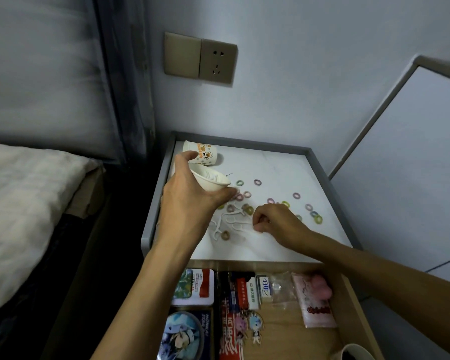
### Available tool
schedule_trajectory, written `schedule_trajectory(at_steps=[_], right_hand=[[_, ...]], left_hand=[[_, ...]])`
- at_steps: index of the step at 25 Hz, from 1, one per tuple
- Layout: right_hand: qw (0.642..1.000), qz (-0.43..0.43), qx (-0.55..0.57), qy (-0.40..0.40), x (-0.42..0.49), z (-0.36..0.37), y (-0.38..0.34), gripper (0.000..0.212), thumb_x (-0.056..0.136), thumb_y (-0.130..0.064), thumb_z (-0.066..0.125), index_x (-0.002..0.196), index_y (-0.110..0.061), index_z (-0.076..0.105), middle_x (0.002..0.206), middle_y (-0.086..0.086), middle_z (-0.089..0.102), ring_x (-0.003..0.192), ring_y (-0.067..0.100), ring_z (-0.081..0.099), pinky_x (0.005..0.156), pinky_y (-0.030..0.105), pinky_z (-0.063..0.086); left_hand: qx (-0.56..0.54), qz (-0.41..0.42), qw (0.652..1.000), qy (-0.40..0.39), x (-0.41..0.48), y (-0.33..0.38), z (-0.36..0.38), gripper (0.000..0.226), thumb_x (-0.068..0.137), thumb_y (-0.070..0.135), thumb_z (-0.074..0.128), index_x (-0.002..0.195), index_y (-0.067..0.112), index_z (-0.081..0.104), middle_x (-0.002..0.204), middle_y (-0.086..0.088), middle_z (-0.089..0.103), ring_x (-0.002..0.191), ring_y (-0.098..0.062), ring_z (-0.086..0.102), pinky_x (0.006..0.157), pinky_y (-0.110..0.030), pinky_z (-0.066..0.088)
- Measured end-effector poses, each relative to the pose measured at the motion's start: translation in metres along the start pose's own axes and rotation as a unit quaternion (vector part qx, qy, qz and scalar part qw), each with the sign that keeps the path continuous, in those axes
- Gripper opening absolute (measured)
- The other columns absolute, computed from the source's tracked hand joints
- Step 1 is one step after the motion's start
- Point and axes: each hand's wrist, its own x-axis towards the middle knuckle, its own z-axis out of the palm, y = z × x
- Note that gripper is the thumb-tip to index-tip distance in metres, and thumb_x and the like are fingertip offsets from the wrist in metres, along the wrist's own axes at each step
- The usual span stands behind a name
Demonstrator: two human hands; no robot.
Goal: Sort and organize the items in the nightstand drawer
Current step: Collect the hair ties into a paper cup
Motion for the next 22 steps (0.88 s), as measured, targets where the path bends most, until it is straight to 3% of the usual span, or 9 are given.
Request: schedule_trajectory(at_steps=[3, 6, 8, 12, 17, 22], right_hand=[[0.998, 0.033, 0.029, 0.052, 0.003, -0.013, 0.011, 0.015, 0.085, 0.0, 0.068, 0.081, -0.015, 0.068, 0.079, -0.002, 0.068, 0.072, 0.011, 0.064, 0.061, 0.011, 0.047], [0.997, 0.029, -0.035, 0.067, 0.01, -0.022, 0.012, 0.01, 0.085, -0.004, 0.071, 0.09, -0.011, 0.073, 0.087, -0.001, 0.065, 0.077, 0.009, 0.06, 0.063, 0.005, 0.04], [0.997, -0.002, -0.05, 0.064, 0.01, -0.02, 0.001, 0.013, 0.085, -0.012, 0.074, 0.097, -0.013, 0.074, 0.095, -0.001, 0.064, 0.08, 0.009, 0.058, 0.065, 0.01, 0.041], [0.992, -0.085, -0.095, -0.015, 0.007, 0.002, -0.017, 0.033, 0.08, -0.026, 0.079, 0.109, -0.014, 0.069, 0.101, -0.002, 0.064, 0.084, 0.006, 0.054, 0.073, 0.019, 0.041], [0.997, -0.041, -0.061, 0.02, 0.008, 0.018, -0.021, 0.014, 0.085, -0.018, 0.074, 0.097, -0.013, 0.07, 0.095, 0.0, 0.069, 0.086, 0.012, 0.064, 0.072, 0.021, 0.047], [0.993, -0.054, -0.092, 0.053, 0.0, 0.019, -0.023, 0.019, 0.086, -0.024, 0.073, 0.102, -0.019, 0.065, 0.103, -0.004, 0.059, 0.096, 0.013, 0.058, 0.079, 0.027, 0.047]], left_hand=[[-0.002, -0.003, 1.0, 0.0, 0.0, 0.0, -0.001, 0.089, 0.063, 0.034, 0.089, 0.137, 0.028, 0.039, 0.128, -0.001, 0.058, 0.11, -0.022, 0.059, 0.09, -0.044, 0.055], [0.003, -0.003, 1.0, -0.002, 0.001, -0.001, -0.002, 0.09, 0.064, 0.034, 0.089, 0.137, 0.028, 0.039, 0.129, -0.001, 0.057, 0.109, -0.023, 0.059, 0.088, -0.044, 0.055], [0.004, -0.004, 1.0, -0.002, 0.001, -0.001, -0.002, 0.09, 0.063, 0.034, 0.089, 0.137, 0.029, 0.038, 0.129, -0.001, 0.057, 0.109, -0.023, 0.059, 0.087, -0.044, 0.056], [0.002, -0.006, 1.0, -0.001, 0.002, 0.0, -0.002, 0.089, 0.064, 0.033, 0.089, 0.137, 0.029, 0.038, 0.129, 0.0, 0.056, 0.107, -0.021, 0.059, 0.086, -0.039, 0.056], [0.004, -0.006, 1.0, -0.001, 0.001, -0.001, -0.004, 0.09, 0.064, 0.034, 0.088, 0.138, 0.029, 0.038, 0.127, -0.001, 0.056, 0.107, -0.022, 0.059, 0.084, -0.037, 0.057], [0.0, -0.004, 1.0, -0.001, 0.0, 0.0, -0.007, 0.089, 0.065, 0.034, 0.088, 0.138, 0.028, 0.038, 0.126, -0.001, 0.056, 0.106, -0.022, 0.059, 0.085, -0.037, 0.056]])
